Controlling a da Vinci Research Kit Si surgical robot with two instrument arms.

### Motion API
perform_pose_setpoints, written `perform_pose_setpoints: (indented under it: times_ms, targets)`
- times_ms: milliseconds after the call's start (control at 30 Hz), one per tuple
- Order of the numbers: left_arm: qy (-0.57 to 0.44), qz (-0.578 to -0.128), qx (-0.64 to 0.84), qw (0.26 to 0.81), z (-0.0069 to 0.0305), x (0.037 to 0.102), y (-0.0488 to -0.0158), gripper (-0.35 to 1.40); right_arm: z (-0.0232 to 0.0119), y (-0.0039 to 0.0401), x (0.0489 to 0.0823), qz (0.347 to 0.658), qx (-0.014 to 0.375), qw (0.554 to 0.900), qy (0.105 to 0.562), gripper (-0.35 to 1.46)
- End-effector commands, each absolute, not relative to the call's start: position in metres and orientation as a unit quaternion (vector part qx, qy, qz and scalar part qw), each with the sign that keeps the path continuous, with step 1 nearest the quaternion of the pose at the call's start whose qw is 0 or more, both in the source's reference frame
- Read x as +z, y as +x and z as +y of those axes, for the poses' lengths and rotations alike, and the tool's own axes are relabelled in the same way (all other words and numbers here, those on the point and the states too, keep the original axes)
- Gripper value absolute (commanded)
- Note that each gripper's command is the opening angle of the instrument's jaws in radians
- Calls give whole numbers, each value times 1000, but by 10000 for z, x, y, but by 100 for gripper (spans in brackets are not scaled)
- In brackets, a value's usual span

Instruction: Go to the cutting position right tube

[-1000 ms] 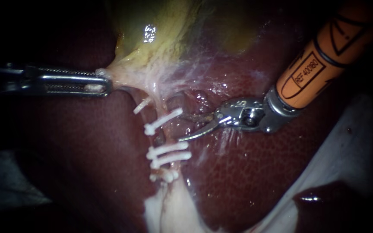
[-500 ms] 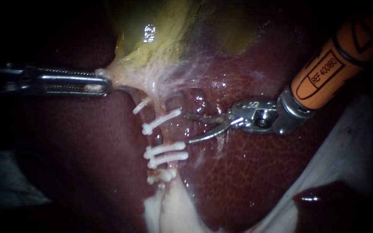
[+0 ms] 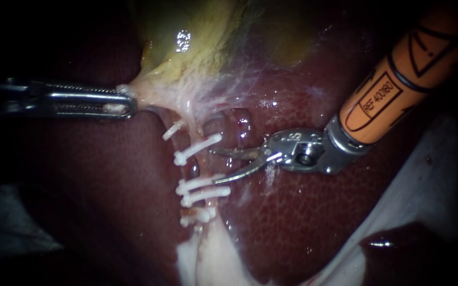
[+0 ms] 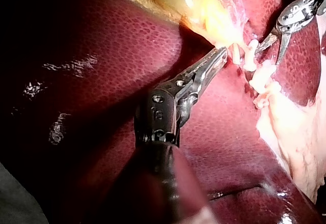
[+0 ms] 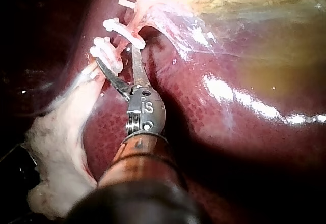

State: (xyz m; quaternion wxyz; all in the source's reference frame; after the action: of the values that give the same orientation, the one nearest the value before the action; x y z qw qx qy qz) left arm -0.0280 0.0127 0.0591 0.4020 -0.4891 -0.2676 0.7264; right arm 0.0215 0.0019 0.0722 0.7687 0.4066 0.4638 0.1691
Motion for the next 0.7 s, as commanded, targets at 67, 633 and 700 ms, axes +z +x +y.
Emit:
perform_pose_setpoints:
  times_ms: [67,633,700]
  targets:
    - [-489,-267,726,402,127,591,-280,-35,15,222,726,462,169,768,410,110]
    - [-489,-267,726,403,127,591,-282,-35,5,254,727,507,142,729,438,112]
    - [-489,-267,726,403,127,591,-282,-35,4,261,725,511,143,725,439,112]
